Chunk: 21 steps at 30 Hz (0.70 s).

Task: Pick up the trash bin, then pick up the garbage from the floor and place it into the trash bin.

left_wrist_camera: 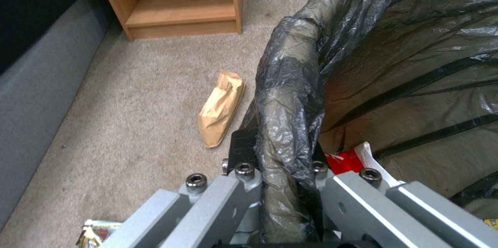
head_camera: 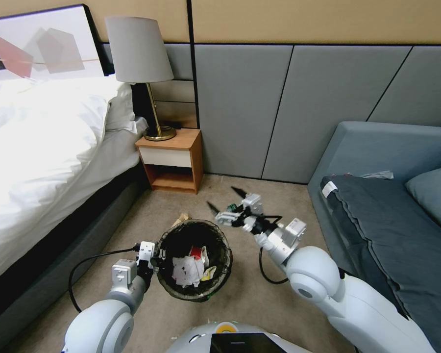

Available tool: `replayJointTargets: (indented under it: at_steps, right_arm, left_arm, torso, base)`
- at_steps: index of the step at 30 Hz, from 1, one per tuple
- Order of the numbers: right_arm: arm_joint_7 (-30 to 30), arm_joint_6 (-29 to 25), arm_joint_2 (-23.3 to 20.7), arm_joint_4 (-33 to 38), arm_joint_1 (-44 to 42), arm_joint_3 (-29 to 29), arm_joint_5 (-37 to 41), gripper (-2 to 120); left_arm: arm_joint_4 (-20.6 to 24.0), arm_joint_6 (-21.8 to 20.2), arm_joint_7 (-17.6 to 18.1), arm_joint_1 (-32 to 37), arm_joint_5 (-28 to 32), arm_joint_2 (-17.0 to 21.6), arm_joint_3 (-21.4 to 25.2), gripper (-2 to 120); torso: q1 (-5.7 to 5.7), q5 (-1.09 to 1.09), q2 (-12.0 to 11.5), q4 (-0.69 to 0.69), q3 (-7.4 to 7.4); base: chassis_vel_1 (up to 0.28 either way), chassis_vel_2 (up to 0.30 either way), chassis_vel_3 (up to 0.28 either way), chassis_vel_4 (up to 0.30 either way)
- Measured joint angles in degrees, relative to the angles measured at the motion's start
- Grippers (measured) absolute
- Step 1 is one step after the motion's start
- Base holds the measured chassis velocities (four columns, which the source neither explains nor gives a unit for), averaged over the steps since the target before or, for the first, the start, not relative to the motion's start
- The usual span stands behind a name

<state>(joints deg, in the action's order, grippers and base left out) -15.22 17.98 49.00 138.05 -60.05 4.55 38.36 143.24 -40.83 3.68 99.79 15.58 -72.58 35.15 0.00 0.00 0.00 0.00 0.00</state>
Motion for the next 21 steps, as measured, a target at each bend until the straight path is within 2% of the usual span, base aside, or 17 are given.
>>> replayJointTargets:
  at_steps: [13,21]
  right_arm:
    - [-0.8,-0.7,4.0,-4.7,-8.1,12.8,-7.8,100]
    - [-0.3,-1.5,5.9,-7.3,-13.7,19.8,-9.6,100]
  left_arm:
    - [0.0,0.4,0.2,1.2,0.0,-0.9,1.3,1]
    - [0.0,0.7,0.3,1.3,-0.1,-1.2,1.4,1]
  torso:
    - [0.0,0.0,0.0,0.01,0.0]
    - [0.0,0.0,0.0,0.0,0.0]
  base:
    - [0.0,0.0,0.0,0.0]
    - [0.0,0.0,0.0,0.0]
